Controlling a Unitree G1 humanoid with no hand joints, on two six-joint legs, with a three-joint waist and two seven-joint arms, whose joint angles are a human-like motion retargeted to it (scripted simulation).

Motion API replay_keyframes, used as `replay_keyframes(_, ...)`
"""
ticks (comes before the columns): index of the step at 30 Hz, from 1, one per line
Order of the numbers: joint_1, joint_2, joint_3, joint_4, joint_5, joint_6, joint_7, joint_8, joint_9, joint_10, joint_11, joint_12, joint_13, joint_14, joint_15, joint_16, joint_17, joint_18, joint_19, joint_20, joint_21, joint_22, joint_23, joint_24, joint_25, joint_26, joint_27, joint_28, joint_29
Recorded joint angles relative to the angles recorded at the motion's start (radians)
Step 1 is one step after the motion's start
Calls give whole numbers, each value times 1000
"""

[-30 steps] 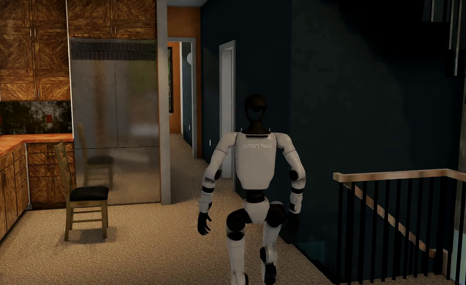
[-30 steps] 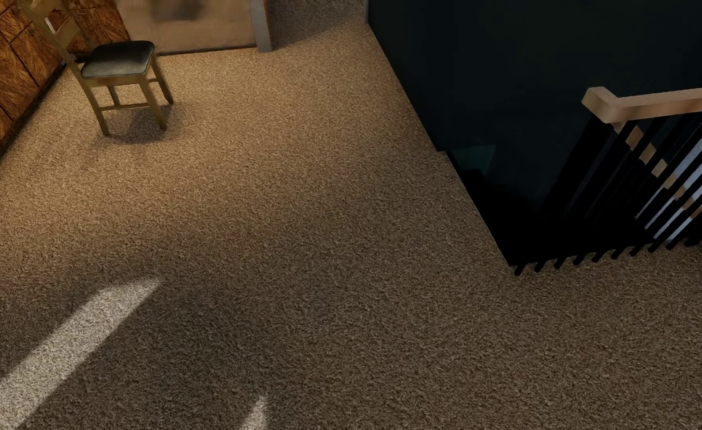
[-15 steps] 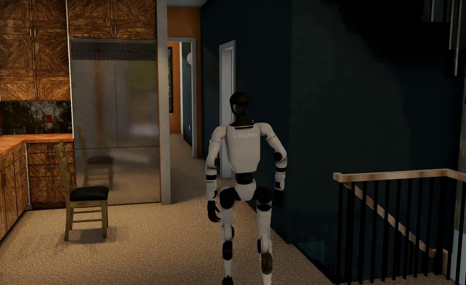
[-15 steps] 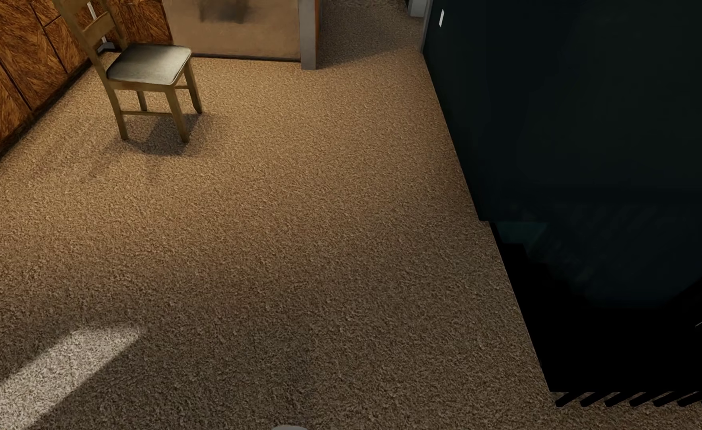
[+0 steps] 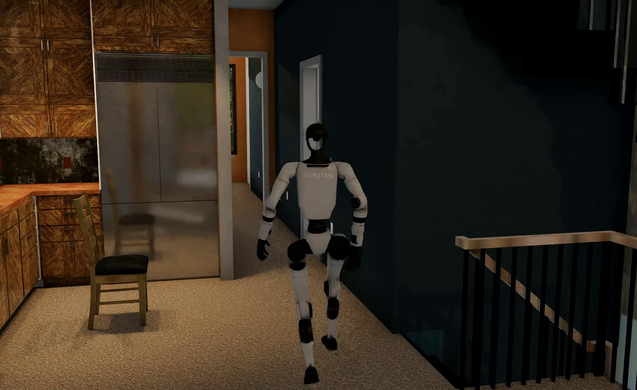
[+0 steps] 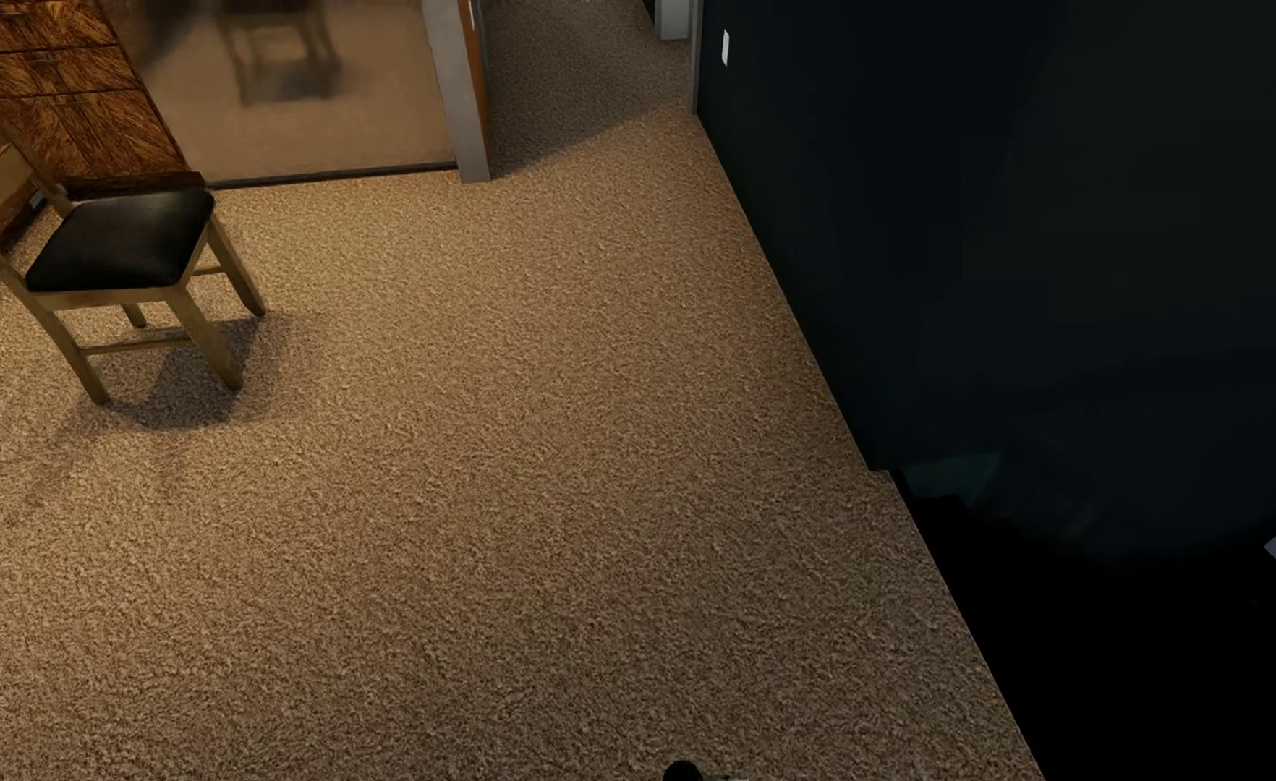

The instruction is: Move towards the door

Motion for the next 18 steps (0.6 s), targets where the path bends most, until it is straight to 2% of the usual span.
replay_keyframes(2,-10,-15,-26,52,12,32,0,0,-54,77,59,44,-18,125,155,-19,7,0,0,-155,-3,94,38,0,0,0,0,0,0)
replay_keyframes(3,-78,2,-8,100,31,52,0,0,-75,221,84,61,-28,263,150,-32,9,0,0,-262,7,161,56,0,0,0,0,0,0)
replay_keyframes(4,-186,59,11,161,43,74,0,0,-77,414,82,72,-52,382,94,-47,5,0,0,-358,35,226,69,0,0,0,0,0,0)
replay_keyframes(5,-313,109,50,186,55,79,0,0,-79,597,74,78,-91,355,33,-58,-2,0,0,-440,68,279,73,0,0,0,0,0,0)
replay_keyframes(6,-412,182,106,192,55,65,0,0,-69,738,56,91,-129,254,-32,-62,-6,0,0,-501,77,316,73,0,0,0,0,0,0)
replay_keyframes(8,-527,372,207,173,26,23,0,0,-36,800,9,148,-165,111,-178,-55,-18,0,0,-547,-16,336,29,0,0,0,0,0,0)
replay_keyframes(10,-598,537,226,142,5,3,0,0,-7,571,3,183,-182,52,-309,-60,-40,0,0,-592,-184,346,-68,0,0,0,0,0,0)
replay_keyframes(12,-601,644,228,119,6,-2,0,0,12,216,-3,164,-190,155,-363,-64,-52,0,0,-660,-321,358,-153,0,0,0,0,0,0)
replay_keyframes(14,-605,721,228,108,-4,-14,0,0,10,-14,3,133,-207,327,-391,-63,-47,0,0,-616,-362,337,-182,0,0,0,0,0,0)
replay_keyframes(16,-601,829,236,112,-34,-32,0,0,35,43,-10,98,-190,264,-372,-46,-33,0,0,-510,-320,292,-176,0,0,0,0,0,0)
replay_keyframes(17,-602,859,242,112,-51,-35,0,0,28,98,-21,82,-165,277,-324,-41,-28,0,0,-447,-277,269,-161,0,0,0,0,0,0)
replay_keyframes(18,-601,867,236,96,-73,-43,0,0,15,139,-21,63,-137,268,-220,-38,-17,0,0,-397,-218,255,-124,0,0,0,0,0,0)
